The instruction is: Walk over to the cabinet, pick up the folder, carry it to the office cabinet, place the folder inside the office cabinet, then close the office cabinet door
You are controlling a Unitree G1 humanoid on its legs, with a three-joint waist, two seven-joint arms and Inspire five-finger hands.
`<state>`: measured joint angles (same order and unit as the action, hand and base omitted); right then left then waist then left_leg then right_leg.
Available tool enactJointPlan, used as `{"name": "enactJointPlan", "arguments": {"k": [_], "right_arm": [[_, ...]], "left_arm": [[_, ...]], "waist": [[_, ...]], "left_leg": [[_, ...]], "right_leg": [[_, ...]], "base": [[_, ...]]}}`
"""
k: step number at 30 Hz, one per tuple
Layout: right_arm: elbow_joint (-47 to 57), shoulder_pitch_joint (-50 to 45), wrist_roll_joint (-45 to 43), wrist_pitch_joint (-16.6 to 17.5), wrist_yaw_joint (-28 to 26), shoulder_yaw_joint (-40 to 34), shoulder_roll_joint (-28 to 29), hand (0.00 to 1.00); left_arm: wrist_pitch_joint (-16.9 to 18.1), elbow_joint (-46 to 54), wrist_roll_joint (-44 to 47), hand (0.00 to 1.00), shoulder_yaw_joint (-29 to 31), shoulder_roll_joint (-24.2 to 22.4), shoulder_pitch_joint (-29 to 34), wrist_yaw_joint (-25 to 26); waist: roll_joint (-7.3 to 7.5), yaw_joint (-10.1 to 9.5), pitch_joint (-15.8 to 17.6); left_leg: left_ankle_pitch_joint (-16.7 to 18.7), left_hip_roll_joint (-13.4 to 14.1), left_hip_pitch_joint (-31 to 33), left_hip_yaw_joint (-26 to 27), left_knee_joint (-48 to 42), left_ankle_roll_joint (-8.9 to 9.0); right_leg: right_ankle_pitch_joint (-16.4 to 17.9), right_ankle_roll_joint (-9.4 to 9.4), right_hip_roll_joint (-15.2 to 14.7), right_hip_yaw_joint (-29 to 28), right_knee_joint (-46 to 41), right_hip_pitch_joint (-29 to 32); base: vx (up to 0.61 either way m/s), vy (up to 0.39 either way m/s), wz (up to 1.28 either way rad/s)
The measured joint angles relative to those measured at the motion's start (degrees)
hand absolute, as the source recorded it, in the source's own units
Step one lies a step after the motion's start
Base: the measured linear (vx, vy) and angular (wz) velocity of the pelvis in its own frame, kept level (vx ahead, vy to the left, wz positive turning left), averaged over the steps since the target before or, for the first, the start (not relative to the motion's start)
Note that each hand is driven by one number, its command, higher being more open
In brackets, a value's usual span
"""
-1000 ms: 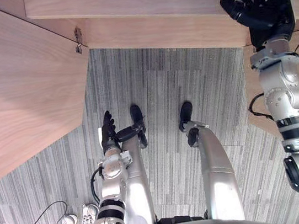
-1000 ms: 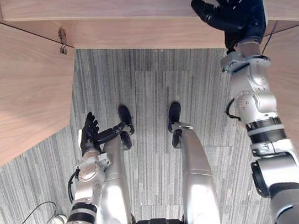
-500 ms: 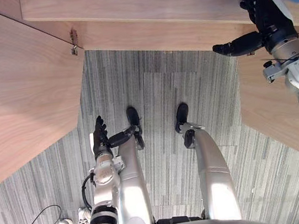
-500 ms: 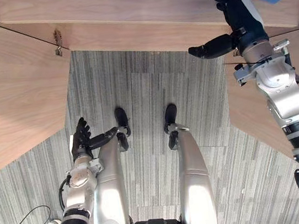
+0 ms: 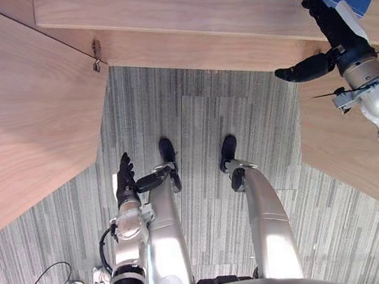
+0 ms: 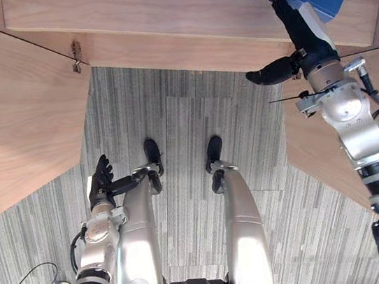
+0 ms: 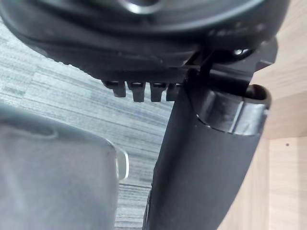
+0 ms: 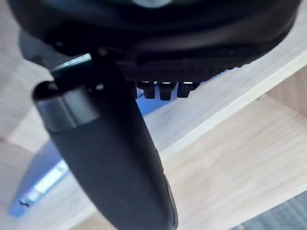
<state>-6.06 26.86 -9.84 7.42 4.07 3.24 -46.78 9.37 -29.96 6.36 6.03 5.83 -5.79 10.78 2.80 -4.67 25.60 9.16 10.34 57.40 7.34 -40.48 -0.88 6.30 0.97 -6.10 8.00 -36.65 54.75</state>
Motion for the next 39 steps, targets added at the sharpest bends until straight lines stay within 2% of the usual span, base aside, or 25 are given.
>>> {"name": "enactJointPlan", "arguments": {"k": [6,11,16,21,28,39], "right_arm": [[10.42,-0.12,-0.20,1.68,7.58,-4.15,9.24,0.00],[12.14,3.33,8.51,1.93,11.99,-4.25,11.22,0.00],[12.13,6.59,16.77,1.40,13.99,-2.53,11.53,0.00],[11.46,7.59,23.39,0.15,13.96,3.25,11.72,0.00],[5.88,10.69,23.39,-1.11,13.71,5.80,12.93,0.00],[-5.22,17.35,23.26,-2.88,13.76,6.94,12.75,0.00]], "left_arm": [[0.09,1.16,-0.39,1.00,-0.06,-0.70,-0.10,0.34],[0.12,1.63,-1.51,1.00,0.15,-1.32,-0.41,1.26],[0.09,1.56,-2.47,1.00,0.13,-2.21,-1.95,1.86],[0.13,1.72,-2.71,1.00,-0.02,-2.92,-2.34,2.18],[0.08,1.59,-3.15,1.00,0.04,-2.88,-2.34,3.09],[0.16,1.78,-3.00,1.00,1.66,-1.78,-2.96,4.20]], "waist": [[-0.02,-0.18,0.00],[-0.08,-0.33,-0.04],[-0.13,-0.73,-0.06],[-0.20,-0.57,-0.10],[-0.21,-0.69,-0.11],[-0.36,-0.89,-0.09]], "left_leg": [[0.04,-0.03,0.02,0.15,-0.04,0.04],[0.83,0.05,0.49,0.13,-1.13,0.42],[0.95,-0.05,0.94,0.12,-1.56,0.48],[0.92,-0.54,0.93,0.01,-1.47,0.43],[0.63,-1.27,1.28,-0.06,-1.11,0.04],[0.52,-1.46,6.59,-1.69,-3.65,-0.06]], "right_leg": [[0.09,-0.01,-0.02,-0.20,-0.21,0.25],[0.86,0.01,-0.21,-0.18,-1.36,0.62],[1.21,0.03,-0.42,-0.16,-2.20,1.20],[1.35,0.12,-0.89,-0.09,-2.52,1.22],[1.37,0.17,-1.60,0.07,-2.61,1.60],[2.15,0.01,-2.05,1.11,-5.30,6.11]], "base": [[0.00,0.000,0.00],[0.00,0.000,0.00],[0.04,-0.001,0.02],[0.01,0.002,0.03],[0.01,0.004,0.05],[0.01,-0.013,0.04]]}}
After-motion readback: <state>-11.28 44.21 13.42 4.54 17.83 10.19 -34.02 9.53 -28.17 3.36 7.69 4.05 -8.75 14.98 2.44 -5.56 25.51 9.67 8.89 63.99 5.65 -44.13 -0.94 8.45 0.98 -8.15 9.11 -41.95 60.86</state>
